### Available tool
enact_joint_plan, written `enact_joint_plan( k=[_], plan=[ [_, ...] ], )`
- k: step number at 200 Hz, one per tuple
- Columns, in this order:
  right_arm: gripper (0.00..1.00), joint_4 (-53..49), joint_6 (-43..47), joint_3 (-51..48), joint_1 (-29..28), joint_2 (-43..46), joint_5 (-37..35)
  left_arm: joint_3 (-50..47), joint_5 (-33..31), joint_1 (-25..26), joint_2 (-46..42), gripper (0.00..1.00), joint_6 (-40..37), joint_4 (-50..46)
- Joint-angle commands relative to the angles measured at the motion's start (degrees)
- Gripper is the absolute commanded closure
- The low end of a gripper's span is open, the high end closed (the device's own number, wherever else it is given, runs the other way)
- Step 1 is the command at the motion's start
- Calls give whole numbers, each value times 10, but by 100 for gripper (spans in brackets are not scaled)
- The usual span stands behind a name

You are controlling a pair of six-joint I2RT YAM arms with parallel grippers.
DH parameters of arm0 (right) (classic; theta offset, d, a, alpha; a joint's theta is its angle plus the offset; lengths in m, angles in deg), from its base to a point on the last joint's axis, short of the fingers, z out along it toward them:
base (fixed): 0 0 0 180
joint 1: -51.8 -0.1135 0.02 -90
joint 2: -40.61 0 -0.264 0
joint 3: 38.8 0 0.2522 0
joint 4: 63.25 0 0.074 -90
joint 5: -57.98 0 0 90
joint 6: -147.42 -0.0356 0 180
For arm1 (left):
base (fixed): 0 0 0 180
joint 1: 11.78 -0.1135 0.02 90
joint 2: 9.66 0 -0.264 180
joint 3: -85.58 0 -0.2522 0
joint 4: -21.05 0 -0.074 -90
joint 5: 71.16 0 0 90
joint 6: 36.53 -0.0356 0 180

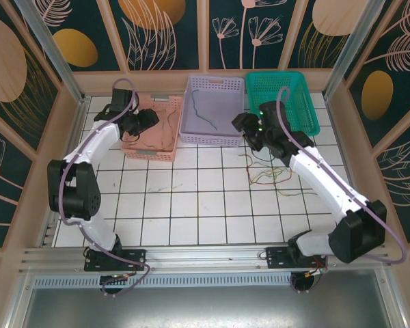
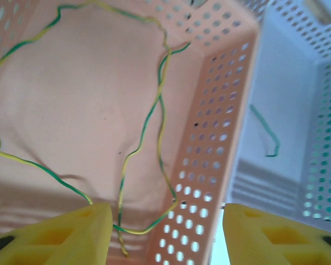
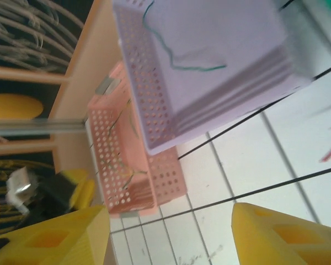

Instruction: Untangle the cables

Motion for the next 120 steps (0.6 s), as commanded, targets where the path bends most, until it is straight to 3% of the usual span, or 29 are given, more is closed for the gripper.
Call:
enact_joint_plan(
  k=[1, 48, 90, 120],
  plan=[
    [43, -74, 16, -66, 67, 67, -42, -12, 18, 27, -79, 45, 47, 24],
    [43, -82, 36, -262, 295, 129, 52, -149, 76, 173, -150, 50, 150, 182],
    [40, -41, -52, -362, 288, 140, 95, -149, 102, 304, -44, 47, 185, 264],
    [40, -41, -53, -380, 288, 149, 65, -82, 119, 368, 79, 45, 187, 272]
  ],
)
